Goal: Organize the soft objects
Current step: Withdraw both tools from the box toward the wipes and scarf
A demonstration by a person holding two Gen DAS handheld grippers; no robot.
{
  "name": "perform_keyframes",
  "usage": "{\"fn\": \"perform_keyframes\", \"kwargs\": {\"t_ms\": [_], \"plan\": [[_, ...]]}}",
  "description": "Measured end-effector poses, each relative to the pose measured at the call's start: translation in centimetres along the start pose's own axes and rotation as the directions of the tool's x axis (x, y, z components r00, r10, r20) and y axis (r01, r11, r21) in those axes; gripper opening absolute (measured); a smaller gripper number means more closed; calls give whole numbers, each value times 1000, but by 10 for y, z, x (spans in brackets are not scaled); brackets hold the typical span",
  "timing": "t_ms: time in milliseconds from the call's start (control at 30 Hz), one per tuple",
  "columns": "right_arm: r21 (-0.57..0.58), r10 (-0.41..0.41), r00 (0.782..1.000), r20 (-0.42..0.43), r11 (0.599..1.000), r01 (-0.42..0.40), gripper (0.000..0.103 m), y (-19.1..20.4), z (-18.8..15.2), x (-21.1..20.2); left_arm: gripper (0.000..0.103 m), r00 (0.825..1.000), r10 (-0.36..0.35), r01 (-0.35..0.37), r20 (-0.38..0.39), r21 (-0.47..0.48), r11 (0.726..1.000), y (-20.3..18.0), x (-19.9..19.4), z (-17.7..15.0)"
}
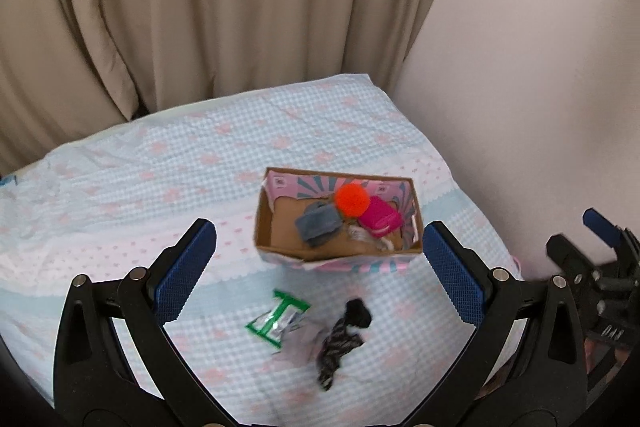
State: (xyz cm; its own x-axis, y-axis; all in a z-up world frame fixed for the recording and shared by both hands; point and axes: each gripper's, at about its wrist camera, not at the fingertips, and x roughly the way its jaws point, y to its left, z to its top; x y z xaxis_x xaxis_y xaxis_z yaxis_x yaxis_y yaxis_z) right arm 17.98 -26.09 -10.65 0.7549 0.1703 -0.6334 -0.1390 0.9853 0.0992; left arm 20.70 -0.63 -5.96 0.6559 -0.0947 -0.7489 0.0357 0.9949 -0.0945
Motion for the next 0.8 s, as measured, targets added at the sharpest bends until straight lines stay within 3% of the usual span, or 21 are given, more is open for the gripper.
{"fn": "perform_keyframes", "kwargs": {"t_ms": [133,367,533,800], "plan": [[41,-28,999,31,999,27,103,21,-17,-26,103,1000,-15,15,-1,43,999,25,-18,-20],[102,-78,995,57,992,72,103,59,-47,-42,103,996,-72,76,-44,81,994,66,-16,-42],[145,-100,994,34,985,94,103,84,-75,-33,103,989,-115,125,-94,109,986,88,10,-64],[213,-95,995,-40,972,101,103,108,-134,5,102,970,-121,155,-208,155,976,101,83,-110]]}}
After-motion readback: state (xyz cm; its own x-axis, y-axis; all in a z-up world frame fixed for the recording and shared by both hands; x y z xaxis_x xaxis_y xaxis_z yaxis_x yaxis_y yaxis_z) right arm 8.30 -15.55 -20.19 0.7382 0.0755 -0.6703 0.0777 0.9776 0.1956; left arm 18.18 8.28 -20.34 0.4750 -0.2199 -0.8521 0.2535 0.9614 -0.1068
